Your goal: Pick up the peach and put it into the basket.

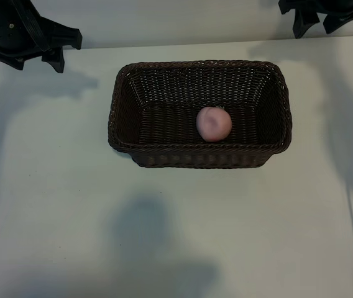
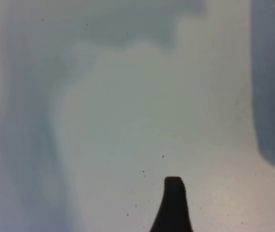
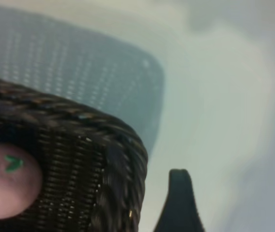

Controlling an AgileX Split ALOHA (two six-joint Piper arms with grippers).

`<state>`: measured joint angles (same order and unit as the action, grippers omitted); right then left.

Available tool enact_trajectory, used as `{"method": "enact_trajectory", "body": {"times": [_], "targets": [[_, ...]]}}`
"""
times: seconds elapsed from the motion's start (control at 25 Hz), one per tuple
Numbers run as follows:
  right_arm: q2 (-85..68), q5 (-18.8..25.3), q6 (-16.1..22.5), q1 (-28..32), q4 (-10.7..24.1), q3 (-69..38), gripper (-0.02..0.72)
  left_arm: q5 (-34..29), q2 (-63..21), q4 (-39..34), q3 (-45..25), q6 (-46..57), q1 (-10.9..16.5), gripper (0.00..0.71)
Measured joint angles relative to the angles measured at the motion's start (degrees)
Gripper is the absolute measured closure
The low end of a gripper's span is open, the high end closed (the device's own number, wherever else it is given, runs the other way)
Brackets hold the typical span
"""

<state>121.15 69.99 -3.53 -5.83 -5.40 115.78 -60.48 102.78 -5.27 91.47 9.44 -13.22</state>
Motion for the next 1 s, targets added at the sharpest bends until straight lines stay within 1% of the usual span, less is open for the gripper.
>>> {"method": "enact_trajectory", "body": {"times": [0.12,1.0], "targets": [[0.0,0.0,-0.07,0.0,0.95,-0.24,0.162,0.0,0.0,0.0,0.0,0.0,0.0,0.112],[0.0,0.0,-0.12,0.0,4.27,-0.25,0.164,0.0,0.0,0.0,0.0,-0.11,0.0,0.112]]}}
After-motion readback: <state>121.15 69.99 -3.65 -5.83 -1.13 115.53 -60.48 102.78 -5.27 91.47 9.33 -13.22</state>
